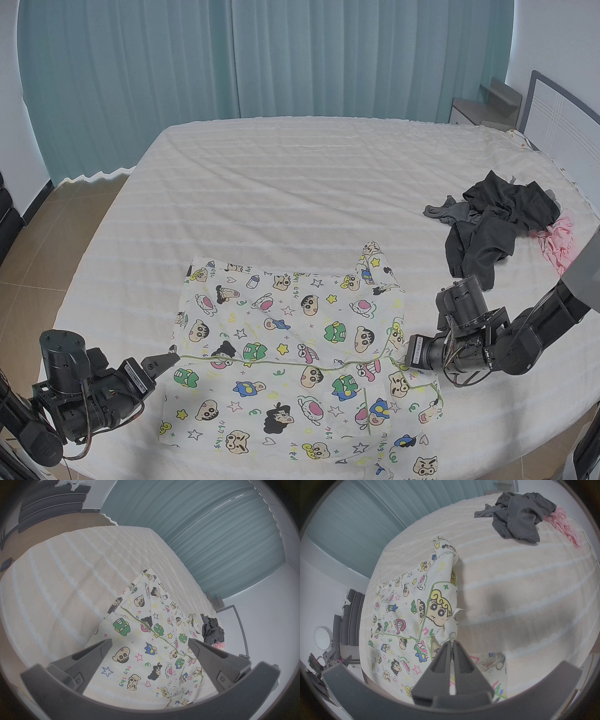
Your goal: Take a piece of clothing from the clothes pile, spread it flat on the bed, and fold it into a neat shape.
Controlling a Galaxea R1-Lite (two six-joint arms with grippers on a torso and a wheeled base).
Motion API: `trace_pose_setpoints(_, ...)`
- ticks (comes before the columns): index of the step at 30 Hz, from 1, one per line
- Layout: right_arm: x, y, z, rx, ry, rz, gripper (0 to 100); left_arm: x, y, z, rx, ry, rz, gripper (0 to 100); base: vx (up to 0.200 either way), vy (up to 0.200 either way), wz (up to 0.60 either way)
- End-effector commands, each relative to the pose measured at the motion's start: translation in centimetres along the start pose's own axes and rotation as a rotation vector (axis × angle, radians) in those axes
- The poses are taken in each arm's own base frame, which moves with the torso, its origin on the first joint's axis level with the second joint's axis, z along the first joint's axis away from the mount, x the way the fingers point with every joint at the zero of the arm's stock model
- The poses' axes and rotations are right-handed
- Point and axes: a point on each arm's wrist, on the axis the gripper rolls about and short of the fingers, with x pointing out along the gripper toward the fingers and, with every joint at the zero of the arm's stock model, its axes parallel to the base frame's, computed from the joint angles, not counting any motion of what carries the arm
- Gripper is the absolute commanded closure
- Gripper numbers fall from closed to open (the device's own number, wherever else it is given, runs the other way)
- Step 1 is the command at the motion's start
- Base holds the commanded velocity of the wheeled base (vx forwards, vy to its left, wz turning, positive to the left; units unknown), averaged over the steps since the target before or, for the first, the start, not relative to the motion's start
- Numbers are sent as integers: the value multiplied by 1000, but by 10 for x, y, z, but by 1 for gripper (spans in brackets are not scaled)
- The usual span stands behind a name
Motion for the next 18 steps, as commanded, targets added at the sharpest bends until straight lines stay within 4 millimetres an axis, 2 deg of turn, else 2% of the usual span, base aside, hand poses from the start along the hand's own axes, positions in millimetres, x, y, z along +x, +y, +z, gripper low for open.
trace_pose_setpoints(1,-18,1,7,8,-47,26,100,-2,2,-1,-1,5,5,0,0,0,0)
trace_pose_setpoints(18,-27,-16,16,34,-164,-125,100,-2,2,-1,-1,3,6,0,0,0,0)
